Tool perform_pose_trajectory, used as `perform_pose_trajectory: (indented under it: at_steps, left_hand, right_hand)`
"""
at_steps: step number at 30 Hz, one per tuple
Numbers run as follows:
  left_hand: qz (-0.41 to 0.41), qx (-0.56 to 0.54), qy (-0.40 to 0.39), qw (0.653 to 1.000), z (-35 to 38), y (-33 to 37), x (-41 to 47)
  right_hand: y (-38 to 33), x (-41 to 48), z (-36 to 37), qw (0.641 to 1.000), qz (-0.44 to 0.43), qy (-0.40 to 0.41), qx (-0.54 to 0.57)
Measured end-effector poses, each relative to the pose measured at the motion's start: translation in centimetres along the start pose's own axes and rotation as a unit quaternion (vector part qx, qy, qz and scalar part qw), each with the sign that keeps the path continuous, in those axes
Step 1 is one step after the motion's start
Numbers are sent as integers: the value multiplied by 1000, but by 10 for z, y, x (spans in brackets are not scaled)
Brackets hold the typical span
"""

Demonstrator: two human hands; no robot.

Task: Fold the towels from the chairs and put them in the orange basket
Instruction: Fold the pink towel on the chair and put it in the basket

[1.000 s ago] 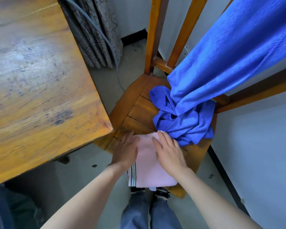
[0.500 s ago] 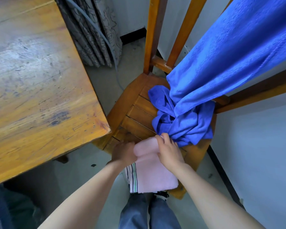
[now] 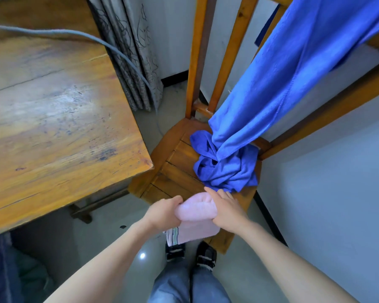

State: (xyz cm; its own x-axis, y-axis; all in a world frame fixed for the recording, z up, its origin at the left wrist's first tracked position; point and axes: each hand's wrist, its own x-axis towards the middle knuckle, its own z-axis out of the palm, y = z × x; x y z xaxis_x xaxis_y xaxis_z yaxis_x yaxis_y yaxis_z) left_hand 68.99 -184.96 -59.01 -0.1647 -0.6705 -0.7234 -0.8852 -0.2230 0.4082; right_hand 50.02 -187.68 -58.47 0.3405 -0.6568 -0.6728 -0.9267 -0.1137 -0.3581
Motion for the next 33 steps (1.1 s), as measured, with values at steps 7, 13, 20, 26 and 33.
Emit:
perform_pose_trajectory:
  at_steps: [7,13,20,26,33]
  left_hand:
    - [55,56,64,995,-54,56,-83]
    - [104,107,171,974,-121,95,-165]
    - [82,99,293,947,-178,101,-251]
    - [20,54,390,919,-185,94,-306]
    - [-76,-26,445,892,-139,84,-368]
  right_hand:
    - [-36,-86,-78,996,-11,58,-73]
    - [-80,-152,-147,982,-79,152,-80]
    - [-143,-195,-200,935,-207,239,-162]
    - [-184,-215,-230,897,-310,257,-182]
    - [-224,-237,-211,841,-440,220,-225]
